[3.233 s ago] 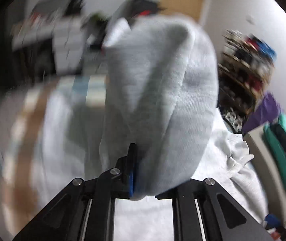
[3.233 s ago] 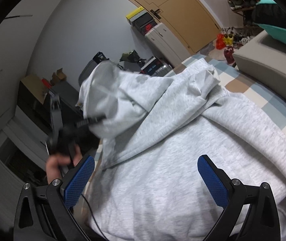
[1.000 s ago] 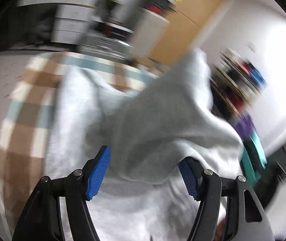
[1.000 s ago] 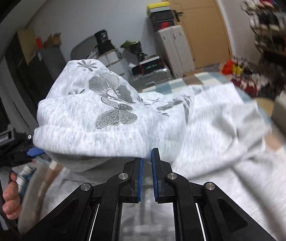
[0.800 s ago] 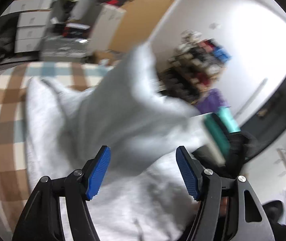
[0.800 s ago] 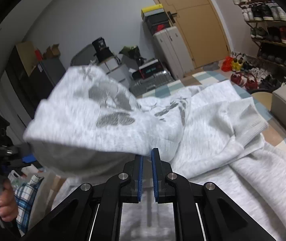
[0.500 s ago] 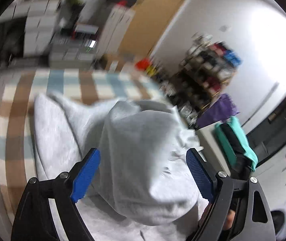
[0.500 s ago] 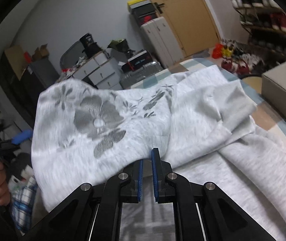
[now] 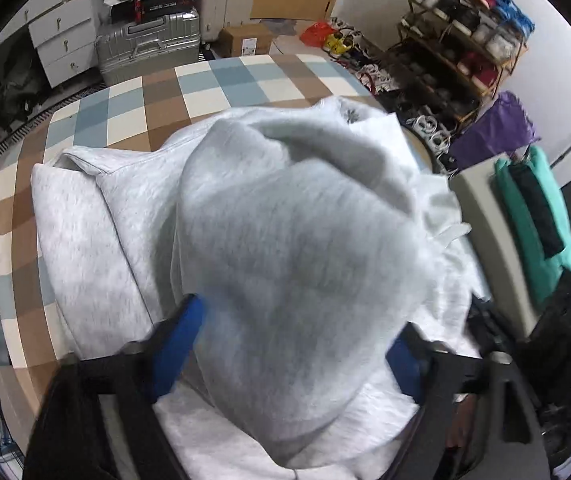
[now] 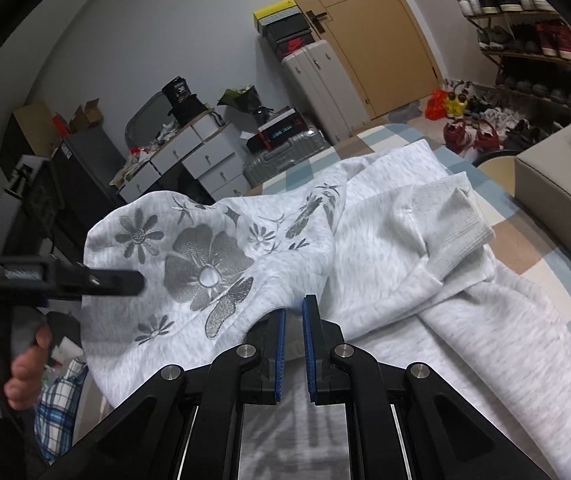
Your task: Fold large clothes
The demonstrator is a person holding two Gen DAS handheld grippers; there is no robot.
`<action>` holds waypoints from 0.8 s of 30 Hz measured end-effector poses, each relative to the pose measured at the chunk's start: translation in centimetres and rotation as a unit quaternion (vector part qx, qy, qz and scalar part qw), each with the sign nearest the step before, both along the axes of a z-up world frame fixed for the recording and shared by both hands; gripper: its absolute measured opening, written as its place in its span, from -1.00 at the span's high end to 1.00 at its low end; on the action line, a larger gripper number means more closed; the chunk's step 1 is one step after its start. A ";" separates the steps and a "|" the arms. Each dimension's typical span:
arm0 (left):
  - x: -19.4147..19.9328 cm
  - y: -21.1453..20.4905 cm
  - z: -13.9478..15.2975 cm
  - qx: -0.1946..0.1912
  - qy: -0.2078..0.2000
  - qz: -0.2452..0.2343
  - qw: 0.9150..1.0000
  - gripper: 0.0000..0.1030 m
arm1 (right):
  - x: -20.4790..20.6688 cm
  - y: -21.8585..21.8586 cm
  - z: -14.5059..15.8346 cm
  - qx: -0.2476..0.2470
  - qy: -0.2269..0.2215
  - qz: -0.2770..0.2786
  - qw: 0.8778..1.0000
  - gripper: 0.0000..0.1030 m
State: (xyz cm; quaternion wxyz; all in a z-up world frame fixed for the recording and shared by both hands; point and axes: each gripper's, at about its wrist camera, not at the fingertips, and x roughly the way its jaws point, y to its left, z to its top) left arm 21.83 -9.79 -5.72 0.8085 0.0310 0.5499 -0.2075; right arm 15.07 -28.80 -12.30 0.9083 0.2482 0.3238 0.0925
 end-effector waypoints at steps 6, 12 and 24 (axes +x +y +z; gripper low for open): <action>0.2 0.0 -0.7 0.039 0.006 0.012 0.999 1.00 | 0.1 0.1 -0.3 -0.005 0.010 0.007 1.000 0.77; 2.2 0.9 4.3 0.056 -0.096 0.066 0.992 1.00 | 0.5 0.7 -0.6 -0.011 0.018 0.024 0.999 0.72; 11.6 2.2 12.4 0.093 -0.225 0.180 0.953 1.00 | 1.0 -0.2 -1.8 0.015 0.041 0.033 0.998 0.78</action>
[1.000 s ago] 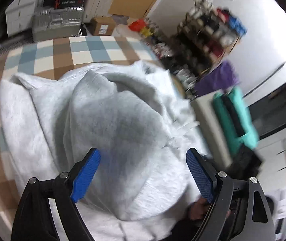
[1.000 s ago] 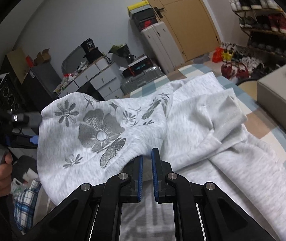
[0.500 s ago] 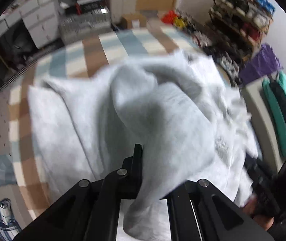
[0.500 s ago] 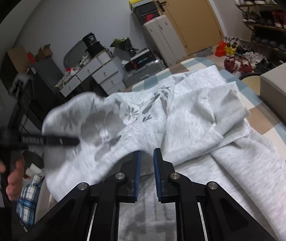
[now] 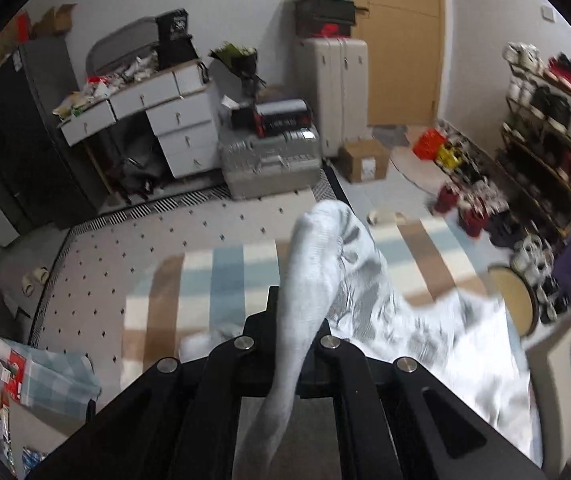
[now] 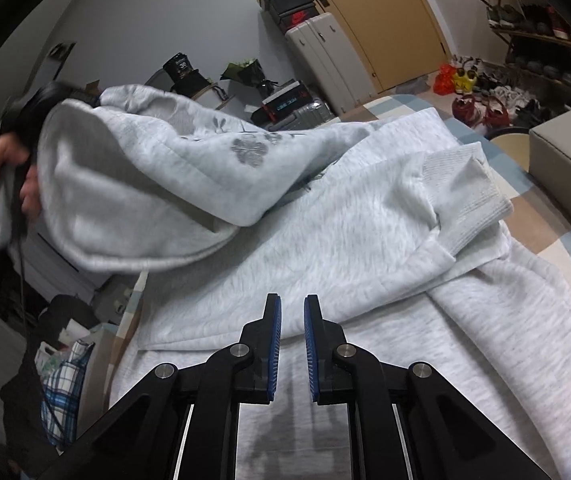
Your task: Fold large clothes
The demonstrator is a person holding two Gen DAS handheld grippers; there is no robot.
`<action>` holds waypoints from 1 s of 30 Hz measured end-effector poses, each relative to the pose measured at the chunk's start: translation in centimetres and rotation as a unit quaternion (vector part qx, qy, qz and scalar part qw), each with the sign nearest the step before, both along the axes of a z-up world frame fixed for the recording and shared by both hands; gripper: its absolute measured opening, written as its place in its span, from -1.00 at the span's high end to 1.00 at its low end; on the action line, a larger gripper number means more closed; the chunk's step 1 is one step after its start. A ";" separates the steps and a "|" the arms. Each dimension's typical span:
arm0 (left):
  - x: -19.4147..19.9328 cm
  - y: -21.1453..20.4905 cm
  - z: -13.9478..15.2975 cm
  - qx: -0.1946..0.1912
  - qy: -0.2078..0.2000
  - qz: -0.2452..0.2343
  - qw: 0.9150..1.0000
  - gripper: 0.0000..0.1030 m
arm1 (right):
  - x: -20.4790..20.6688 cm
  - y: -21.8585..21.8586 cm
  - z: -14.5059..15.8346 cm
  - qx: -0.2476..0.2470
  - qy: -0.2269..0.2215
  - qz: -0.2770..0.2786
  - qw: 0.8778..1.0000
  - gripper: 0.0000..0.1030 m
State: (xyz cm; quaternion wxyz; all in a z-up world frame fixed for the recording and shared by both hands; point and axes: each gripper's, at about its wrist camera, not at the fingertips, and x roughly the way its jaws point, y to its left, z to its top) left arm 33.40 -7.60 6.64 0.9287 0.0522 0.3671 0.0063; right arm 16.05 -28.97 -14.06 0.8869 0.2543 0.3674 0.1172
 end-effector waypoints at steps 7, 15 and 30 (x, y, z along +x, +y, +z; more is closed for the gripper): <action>0.1 -0.6 4.5 0.007 -0.116 -0.007 0.993 1.00 | 0.6 -0.1 -0.1 -0.001 0.006 0.007 1.000 0.73; -10.2 -1.1 -2.8 -0.077 -0.074 -0.162 0.981 1.00 | 0.5 0.2 -0.2 -0.002 0.009 0.015 1.000 0.73; -21.7 4.4 -22.0 -0.256 0.171 -0.171 0.936 0.76 | -2.6 -1.3 0.1 -0.019 0.013 -0.050 0.998 0.73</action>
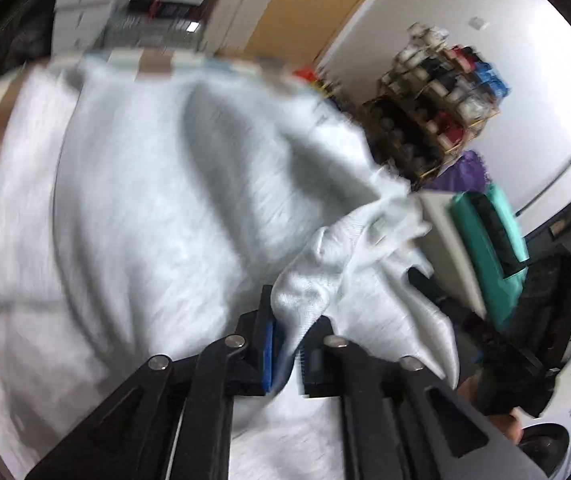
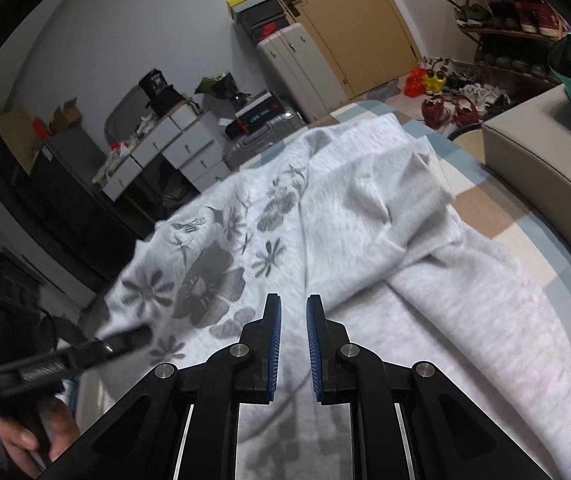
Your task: Fold large clothes
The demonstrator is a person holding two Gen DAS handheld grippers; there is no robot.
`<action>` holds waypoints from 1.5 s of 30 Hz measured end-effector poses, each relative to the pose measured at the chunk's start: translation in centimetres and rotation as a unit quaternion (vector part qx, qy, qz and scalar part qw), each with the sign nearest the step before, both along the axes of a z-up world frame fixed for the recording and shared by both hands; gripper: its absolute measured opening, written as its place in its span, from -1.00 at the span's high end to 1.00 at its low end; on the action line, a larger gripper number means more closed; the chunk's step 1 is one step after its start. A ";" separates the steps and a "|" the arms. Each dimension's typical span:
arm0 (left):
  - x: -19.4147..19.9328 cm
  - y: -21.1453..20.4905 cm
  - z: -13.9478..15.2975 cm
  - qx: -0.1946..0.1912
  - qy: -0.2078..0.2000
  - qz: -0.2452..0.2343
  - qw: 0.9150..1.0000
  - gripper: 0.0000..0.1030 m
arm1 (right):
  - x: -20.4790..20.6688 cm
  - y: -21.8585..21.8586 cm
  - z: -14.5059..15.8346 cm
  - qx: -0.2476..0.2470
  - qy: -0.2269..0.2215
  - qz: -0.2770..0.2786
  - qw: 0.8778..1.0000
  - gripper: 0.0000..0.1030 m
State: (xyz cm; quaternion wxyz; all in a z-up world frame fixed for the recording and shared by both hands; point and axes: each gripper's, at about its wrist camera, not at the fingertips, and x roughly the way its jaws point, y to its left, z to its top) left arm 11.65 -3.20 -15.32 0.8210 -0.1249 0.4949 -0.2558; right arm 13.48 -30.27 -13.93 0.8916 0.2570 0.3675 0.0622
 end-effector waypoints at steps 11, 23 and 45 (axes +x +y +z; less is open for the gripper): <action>-4.2 5.1 2.6 -0.095 -0.013 0.002 0.995 -0.22 | -2.0 4.3 0.2 -0.060 0.018 0.053 0.997 0.69; -1.4 9.9 0.3 -0.076 0.015 0.111 0.991 -0.23 | 6.0 13.9 5.2 -0.187 0.011 0.161 0.969 0.25; 2.3 2.7 -2.0 0.001 0.032 0.074 0.997 -0.09 | 5.6 5.2 -3.6 0.026 0.095 0.122 0.988 0.74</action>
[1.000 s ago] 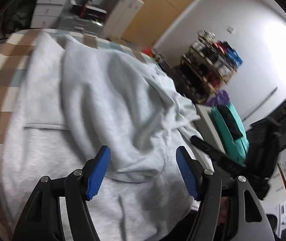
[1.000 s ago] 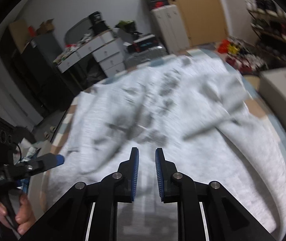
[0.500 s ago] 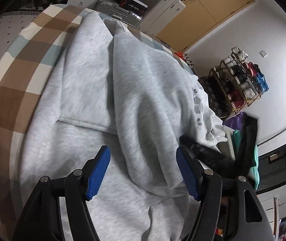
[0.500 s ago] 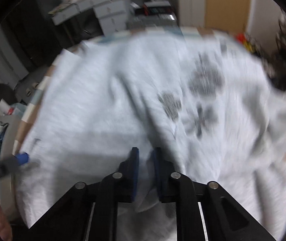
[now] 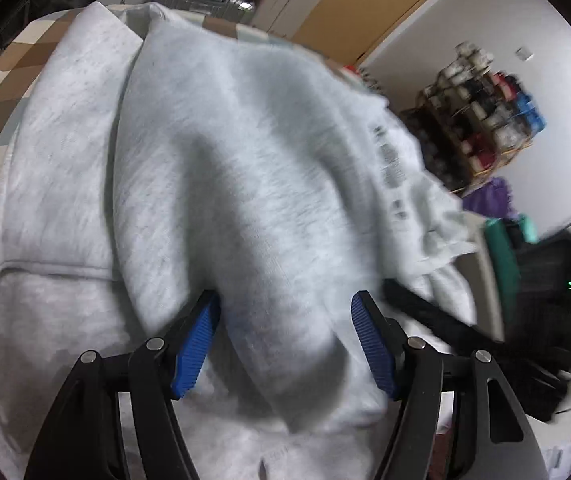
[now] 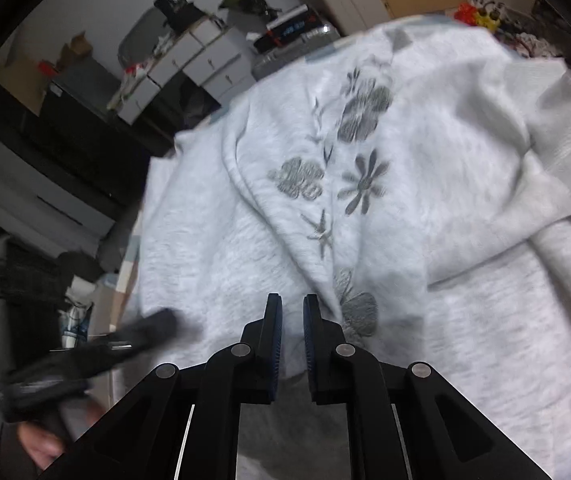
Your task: Fold large clothes
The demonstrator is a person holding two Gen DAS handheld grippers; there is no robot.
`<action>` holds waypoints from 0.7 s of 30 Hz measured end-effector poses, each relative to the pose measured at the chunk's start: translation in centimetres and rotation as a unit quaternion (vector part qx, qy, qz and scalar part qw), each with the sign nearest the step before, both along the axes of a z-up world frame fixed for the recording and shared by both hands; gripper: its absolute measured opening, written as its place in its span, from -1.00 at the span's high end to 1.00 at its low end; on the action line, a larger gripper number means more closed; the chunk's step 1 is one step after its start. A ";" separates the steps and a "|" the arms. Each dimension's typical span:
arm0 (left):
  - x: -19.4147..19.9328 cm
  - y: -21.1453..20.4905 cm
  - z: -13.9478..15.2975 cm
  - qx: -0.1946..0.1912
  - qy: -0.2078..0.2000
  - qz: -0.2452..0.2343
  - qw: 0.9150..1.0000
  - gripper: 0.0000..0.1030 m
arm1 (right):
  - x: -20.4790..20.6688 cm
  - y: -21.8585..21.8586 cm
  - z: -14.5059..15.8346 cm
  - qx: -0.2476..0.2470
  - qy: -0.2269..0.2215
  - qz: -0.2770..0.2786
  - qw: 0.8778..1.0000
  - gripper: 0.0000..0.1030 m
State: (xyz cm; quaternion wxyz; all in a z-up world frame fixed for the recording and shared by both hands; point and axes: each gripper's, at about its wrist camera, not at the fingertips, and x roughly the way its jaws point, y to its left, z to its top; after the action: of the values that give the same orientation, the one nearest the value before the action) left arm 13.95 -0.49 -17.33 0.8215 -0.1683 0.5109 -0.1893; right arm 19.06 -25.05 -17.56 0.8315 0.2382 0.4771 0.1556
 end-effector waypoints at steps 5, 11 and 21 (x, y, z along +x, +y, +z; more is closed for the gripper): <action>0.4 -0.1 0.8 0.006 -0.008 0.035 0.999 0.88 | -1.2 -0.7 1.2 -0.006 -0.028 0.002 1.000 0.66; -2.4 2.4 6.0 -0.051 -0.136 0.021 0.989 0.95 | -1.3 -0.1 2.4 -0.028 -0.045 0.001 0.999 0.49; -1.1 6.6 0.6 -0.031 -0.018 0.038 0.999 0.94 | -0.9 0.8 1.8 -0.026 -0.030 0.013 0.999 0.34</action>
State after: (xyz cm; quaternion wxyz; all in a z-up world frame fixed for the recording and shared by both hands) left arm 12.86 6.08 -16.76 0.8316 -0.2098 0.4829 -0.1767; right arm 18.11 -24.28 -15.81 0.8492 0.2059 0.4590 0.1608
